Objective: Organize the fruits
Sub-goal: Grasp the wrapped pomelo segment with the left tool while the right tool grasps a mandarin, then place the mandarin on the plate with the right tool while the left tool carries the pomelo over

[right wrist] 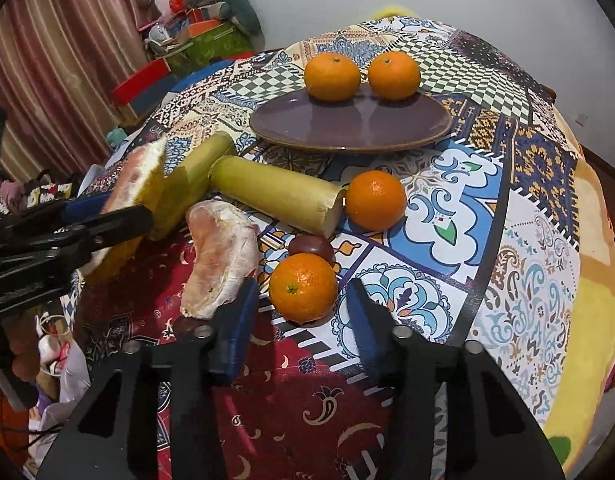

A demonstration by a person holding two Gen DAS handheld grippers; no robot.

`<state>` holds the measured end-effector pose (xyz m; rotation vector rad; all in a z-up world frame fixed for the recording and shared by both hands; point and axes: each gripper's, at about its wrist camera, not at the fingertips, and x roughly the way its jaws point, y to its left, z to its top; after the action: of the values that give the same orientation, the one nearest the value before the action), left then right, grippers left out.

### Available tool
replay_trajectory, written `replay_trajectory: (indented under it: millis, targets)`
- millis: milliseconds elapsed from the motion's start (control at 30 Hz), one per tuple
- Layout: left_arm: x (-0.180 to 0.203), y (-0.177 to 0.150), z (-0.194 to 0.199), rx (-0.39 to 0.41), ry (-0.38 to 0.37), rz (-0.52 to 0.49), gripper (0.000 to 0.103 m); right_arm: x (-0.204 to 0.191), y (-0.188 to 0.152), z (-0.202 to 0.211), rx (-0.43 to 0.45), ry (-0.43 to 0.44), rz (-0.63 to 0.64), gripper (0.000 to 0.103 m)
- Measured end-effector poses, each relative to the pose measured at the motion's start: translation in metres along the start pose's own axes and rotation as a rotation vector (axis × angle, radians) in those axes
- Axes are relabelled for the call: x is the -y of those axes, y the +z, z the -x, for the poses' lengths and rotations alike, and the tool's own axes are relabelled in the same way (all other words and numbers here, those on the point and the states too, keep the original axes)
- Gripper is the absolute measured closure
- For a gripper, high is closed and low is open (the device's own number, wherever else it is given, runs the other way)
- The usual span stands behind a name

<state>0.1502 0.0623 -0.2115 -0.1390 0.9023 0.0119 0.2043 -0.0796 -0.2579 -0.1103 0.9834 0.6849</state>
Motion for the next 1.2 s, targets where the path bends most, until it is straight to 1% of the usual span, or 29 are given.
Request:
replay_trajectory:
  millis: [33,233,467,833,1000,1200]
  targets:
    - [0.001,0.000,0.002,0.004,-0.001,-0.002,0.051,0.000,0.000,0.000,-0.001,0.000,0.000,0.071]
    - [0.007,0.004,0.012,0.028,-0.011,-0.011,0.051,-0.002,-0.003,0.006,0.008,0.013,0.014,0.072]
    - [0.014,0.017,0.021,0.068,-0.022,-0.026,0.051,-0.003,0.004,0.020,0.051,-0.007,0.025,0.072]
    - [0.027,0.052,0.029,0.146,-0.042,-0.048,0.051,0.013,0.036,0.050,0.177,-0.047,0.001,0.072]
    - [0.030,0.069,0.025,0.171,-0.050,-0.051,0.051,0.025,0.051,0.060,0.229,-0.063,-0.013,0.072]
    - [0.033,0.089,0.014,0.189,-0.059,-0.044,0.051,0.035,0.065,0.061,0.261,-0.075,-0.019,0.072]
